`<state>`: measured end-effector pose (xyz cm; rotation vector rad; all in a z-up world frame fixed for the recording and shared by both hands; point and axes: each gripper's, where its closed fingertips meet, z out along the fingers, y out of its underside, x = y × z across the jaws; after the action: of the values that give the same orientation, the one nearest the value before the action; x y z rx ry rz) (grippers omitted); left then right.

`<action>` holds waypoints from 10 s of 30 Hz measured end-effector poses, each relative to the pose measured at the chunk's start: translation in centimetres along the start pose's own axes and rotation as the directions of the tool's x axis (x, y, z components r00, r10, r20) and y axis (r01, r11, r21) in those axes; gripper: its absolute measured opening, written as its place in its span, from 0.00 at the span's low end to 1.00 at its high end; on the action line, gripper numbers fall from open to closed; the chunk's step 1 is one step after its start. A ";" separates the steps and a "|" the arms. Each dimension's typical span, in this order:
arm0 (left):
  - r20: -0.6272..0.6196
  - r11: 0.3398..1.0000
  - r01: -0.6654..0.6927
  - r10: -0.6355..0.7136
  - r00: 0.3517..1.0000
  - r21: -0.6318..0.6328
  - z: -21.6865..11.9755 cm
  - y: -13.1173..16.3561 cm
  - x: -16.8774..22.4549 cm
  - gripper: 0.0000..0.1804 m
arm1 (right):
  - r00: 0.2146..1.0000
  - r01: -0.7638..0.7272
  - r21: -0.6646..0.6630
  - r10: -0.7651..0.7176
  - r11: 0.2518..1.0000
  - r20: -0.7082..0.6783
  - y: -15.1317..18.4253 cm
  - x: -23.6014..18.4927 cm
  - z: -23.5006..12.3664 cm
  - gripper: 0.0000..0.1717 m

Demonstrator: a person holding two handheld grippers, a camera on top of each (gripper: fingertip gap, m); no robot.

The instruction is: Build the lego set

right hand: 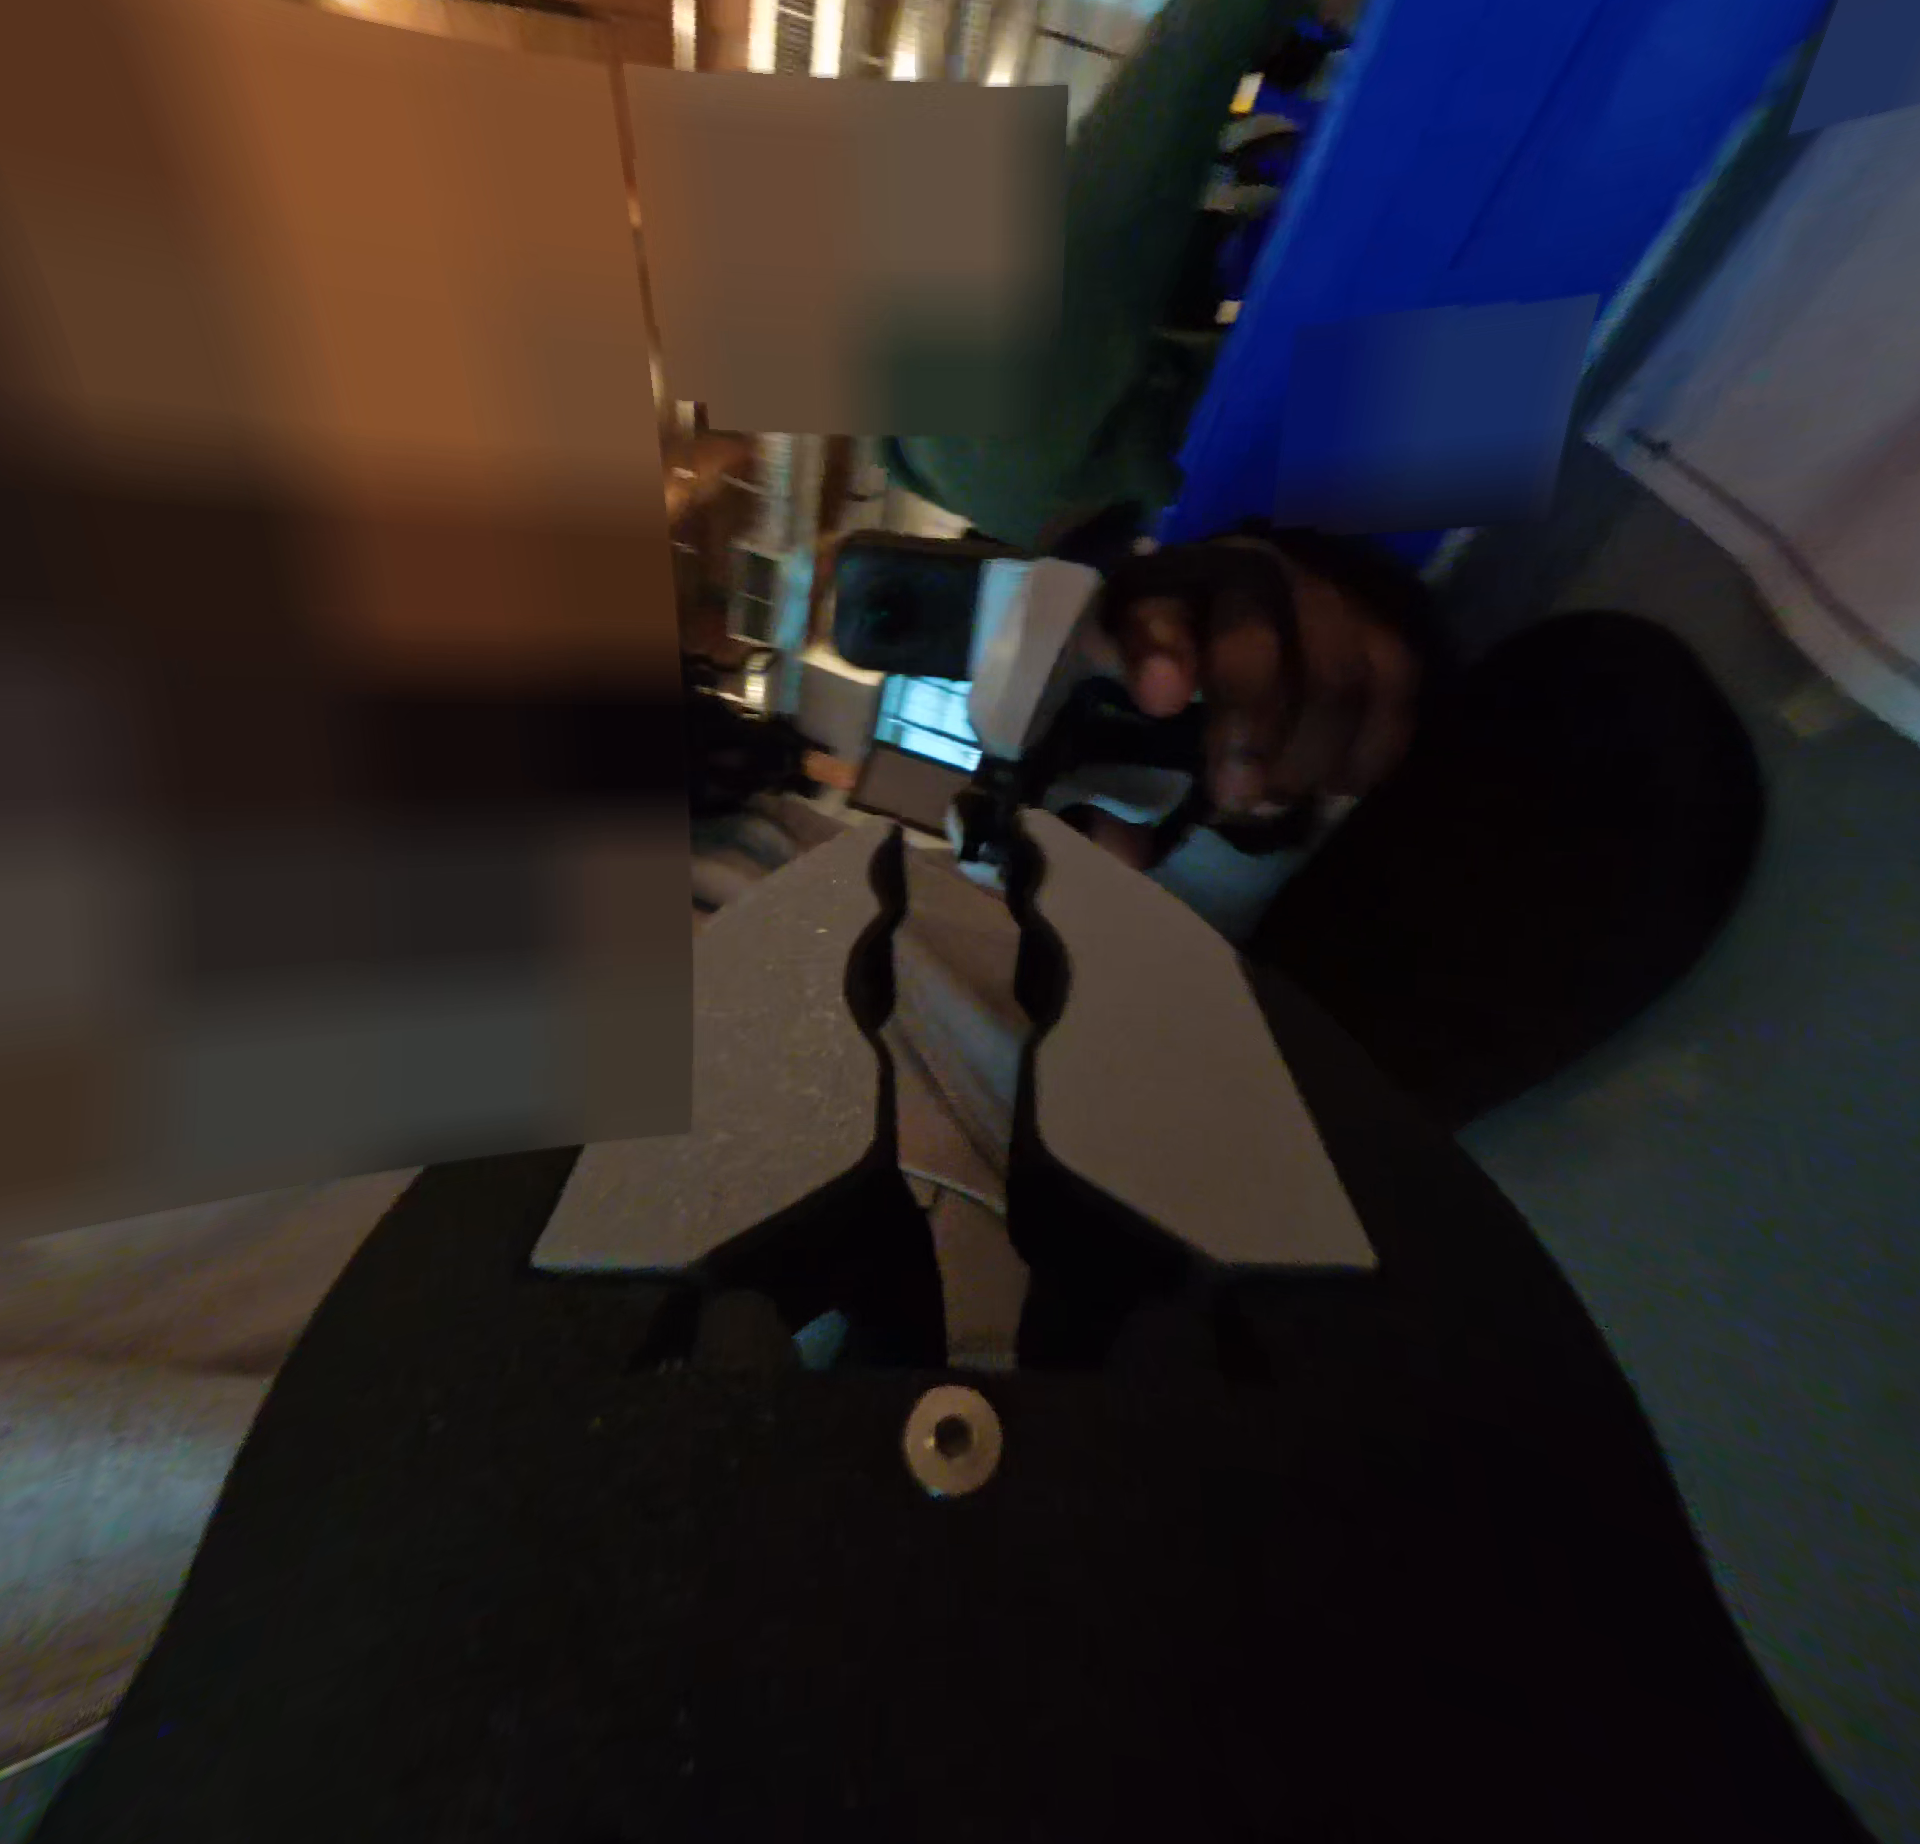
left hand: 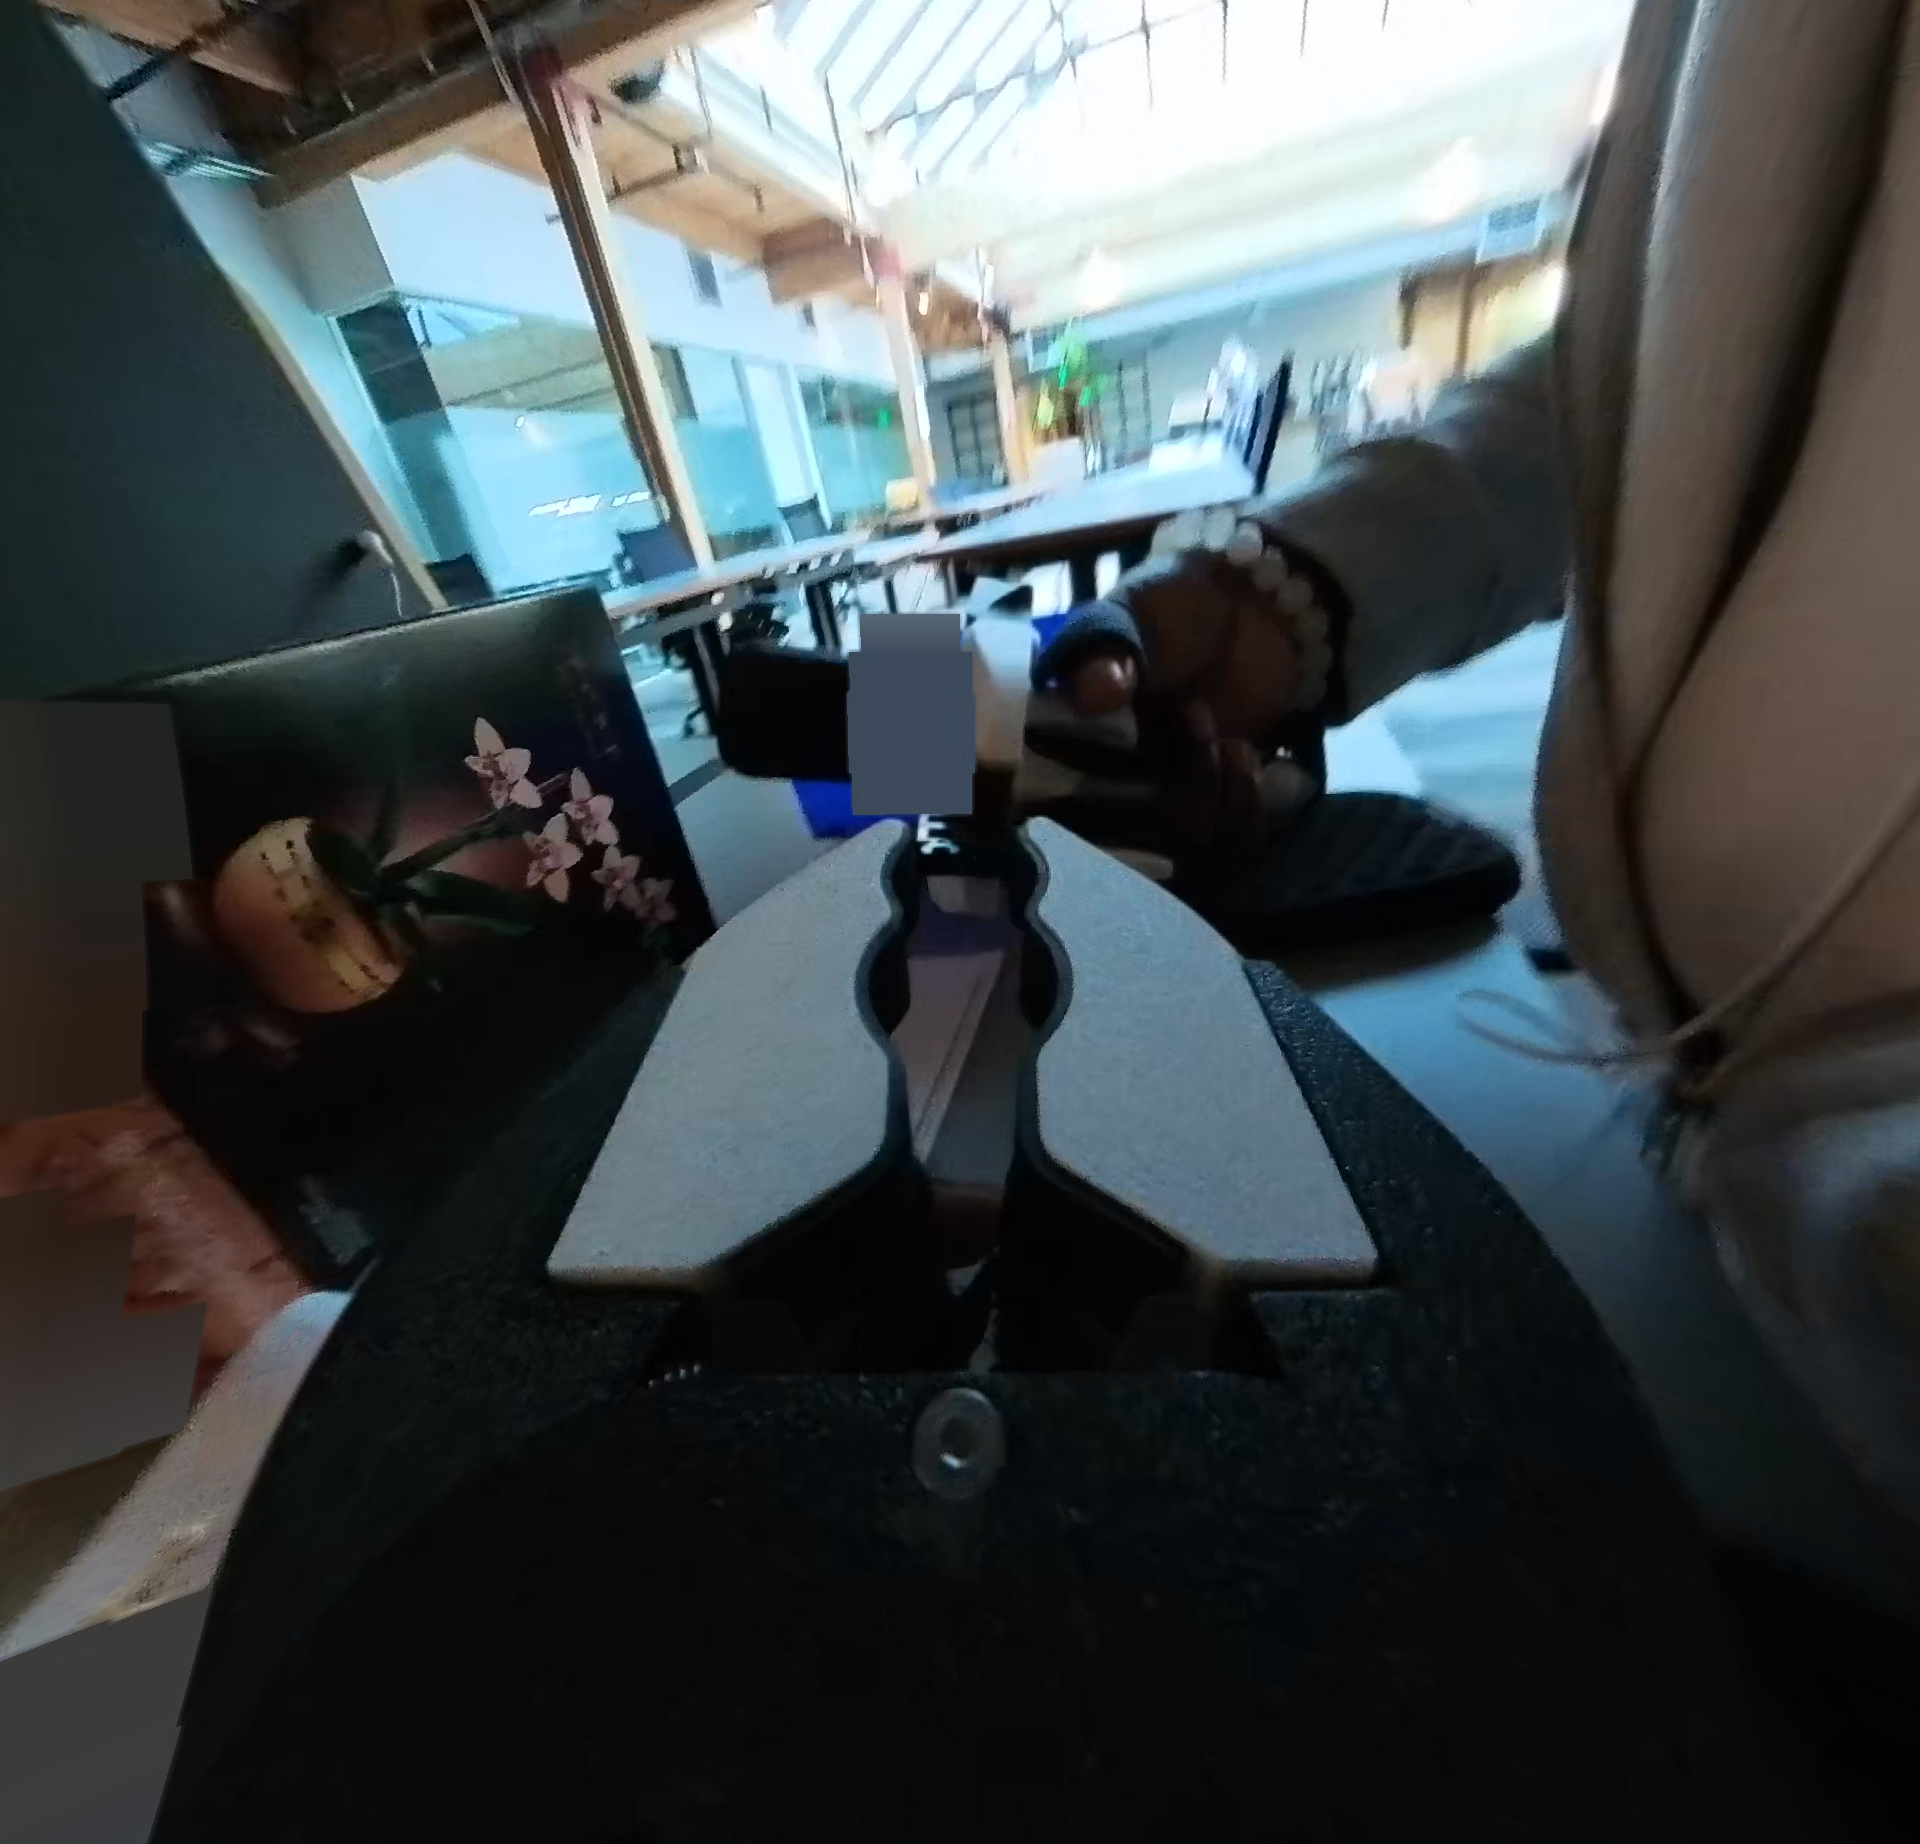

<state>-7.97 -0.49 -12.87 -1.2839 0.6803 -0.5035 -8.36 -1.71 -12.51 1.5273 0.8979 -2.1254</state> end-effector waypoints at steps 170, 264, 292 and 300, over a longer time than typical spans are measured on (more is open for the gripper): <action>0.772 0.872 0.356 0.037 0.635 -0.335 -10.2 7.2 -10.6 0.06 | -0.084 0.818 -0.485 -0.771 0.308 -0.631 -10.2 8.8 0.5 0.00; 0.345 0.916 0.155 -0.020 0.938 -0.370 -5.3 6.4 -4.6 0.09 | 0.303 0.486 -0.872 -0.925 -0.058 0.231 -4.2 8.8 2.3 0.12; 0.419 0.918 0.170 -0.005 0.908 -0.358 -6.3 6.8 -5.5 0.09 | -0.007 0.248 -0.856 -0.882 0.454 -0.470 -17.0 20.2 -0.1 0.03; 0.420 0.917 0.159 0.009 0.908 -0.365 -6.2 6.8 -5.6 0.09 | -0.028 0.355 -0.844 -0.897 0.403 -0.441 -13.6 14.2 -1.3 0.03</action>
<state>-16.52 0.52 -19.40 -1.7390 0.3781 -0.1416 -20.79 9.97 -22.29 2.1154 2.9219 -0.8072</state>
